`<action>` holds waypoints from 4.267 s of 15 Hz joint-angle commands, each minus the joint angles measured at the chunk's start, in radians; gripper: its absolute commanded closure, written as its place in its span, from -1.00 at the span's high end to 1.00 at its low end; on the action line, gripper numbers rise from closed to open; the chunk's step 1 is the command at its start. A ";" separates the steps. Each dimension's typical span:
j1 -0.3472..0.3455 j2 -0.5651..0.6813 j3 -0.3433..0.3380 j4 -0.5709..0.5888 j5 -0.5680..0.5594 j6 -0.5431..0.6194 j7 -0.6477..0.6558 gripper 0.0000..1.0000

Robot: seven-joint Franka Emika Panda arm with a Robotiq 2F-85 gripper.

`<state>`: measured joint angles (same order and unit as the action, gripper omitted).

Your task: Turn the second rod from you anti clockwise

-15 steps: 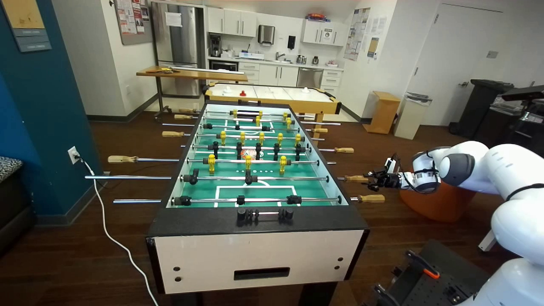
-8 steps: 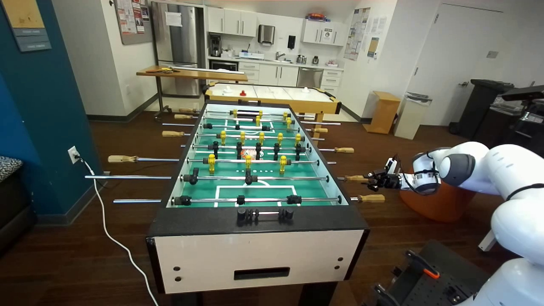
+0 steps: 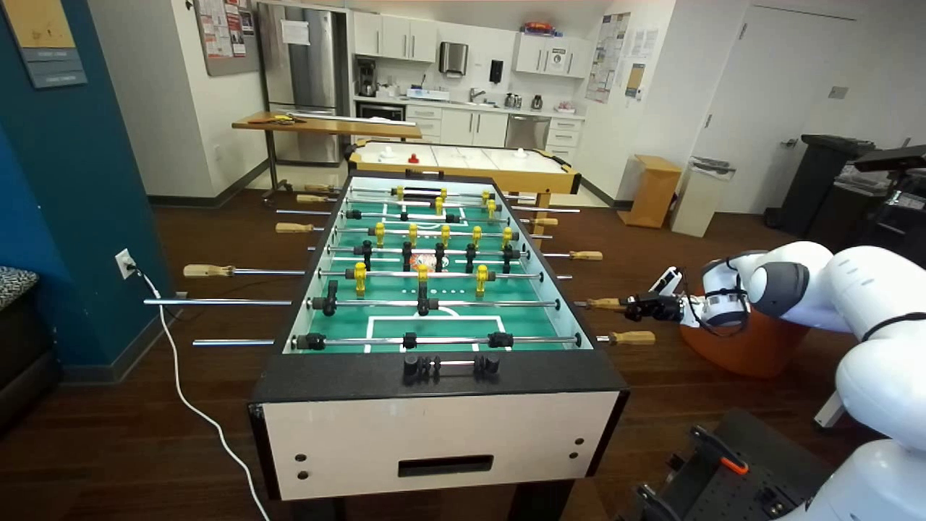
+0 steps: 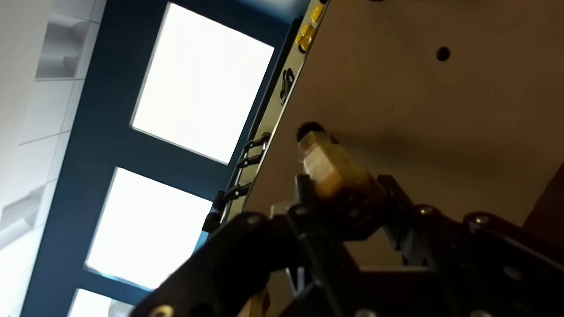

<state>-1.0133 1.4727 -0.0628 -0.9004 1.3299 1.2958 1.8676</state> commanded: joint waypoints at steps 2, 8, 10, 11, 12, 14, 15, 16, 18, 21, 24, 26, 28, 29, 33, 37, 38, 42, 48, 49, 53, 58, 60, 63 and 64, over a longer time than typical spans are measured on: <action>-0.002 -0.047 -0.016 0.004 -0.051 -0.052 -0.178 -0.72; -0.002 0.000 0.007 0.007 -0.017 0.003 -0.154 -0.22; 0.008 -0.011 -0.007 -0.004 -0.009 0.051 -0.292 -0.72; 0.008 -0.017 -0.010 -0.009 -0.011 0.044 -0.342 -0.72; 0.008 -0.019 -0.011 -0.011 -0.013 0.039 -0.390 -0.72; 0.010 -0.024 -0.013 -0.016 -0.017 0.036 -0.483 -0.72; 0.010 -0.025 -0.014 -0.016 -0.018 0.034 -0.531 -0.72; 0.011 -0.027 -0.014 -0.018 -0.017 0.035 -0.577 -0.72; 0.012 -0.030 -0.015 -0.018 -0.022 0.031 -0.669 -0.72; 0.013 -0.031 -0.018 -0.011 -0.029 0.029 -0.808 -0.72; 0.014 -0.028 -0.018 0.000 -0.031 0.035 -0.951 -0.72; 0.007 0.001 0.003 0.021 -0.029 0.010 -0.900 -0.22; 0.008 0.001 0.002 0.023 -0.031 0.011 -0.923 -0.22; 0.008 0.001 0.002 0.024 -0.032 0.011 -0.925 -0.22; 0.020 0.002 -0.015 0.055 -0.060 0.046 -1.088 -0.72; 0.021 0.001 -0.013 0.079 -0.094 0.065 -1.277 -0.72; 0.020 0.001 -0.011 0.081 -0.099 0.069 -1.326 -0.72; 0.013 0.000 0.001 0.073 -0.086 0.094 -1.530 -0.72; 0.005 0.000 0.011 0.063 -0.088 0.032 -1.512 -0.22; 0.006 0.000 0.011 0.066 -0.088 0.052 -1.568 -0.72; 0.022 -0.016 -0.013 0.052 -0.086 0.071 -1.811 -0.72; 0.025 -0.025 -0.013 0.035 -0.077 0.086 -2.073 -0.72; 0.023 -0.026 -0.012 0.031 -0.068 0.089 -2.176 -0.72; -0.007 -0.001 0.025 0.049 -0.078 0.037 -2.174 -0.22; -0.007 -0.001 0.025 0.048 -0.077 0.037 -2.191 -0.22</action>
<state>-1.0077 1.4717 -0.0637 -0.8558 1.2779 1.3238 -0.3298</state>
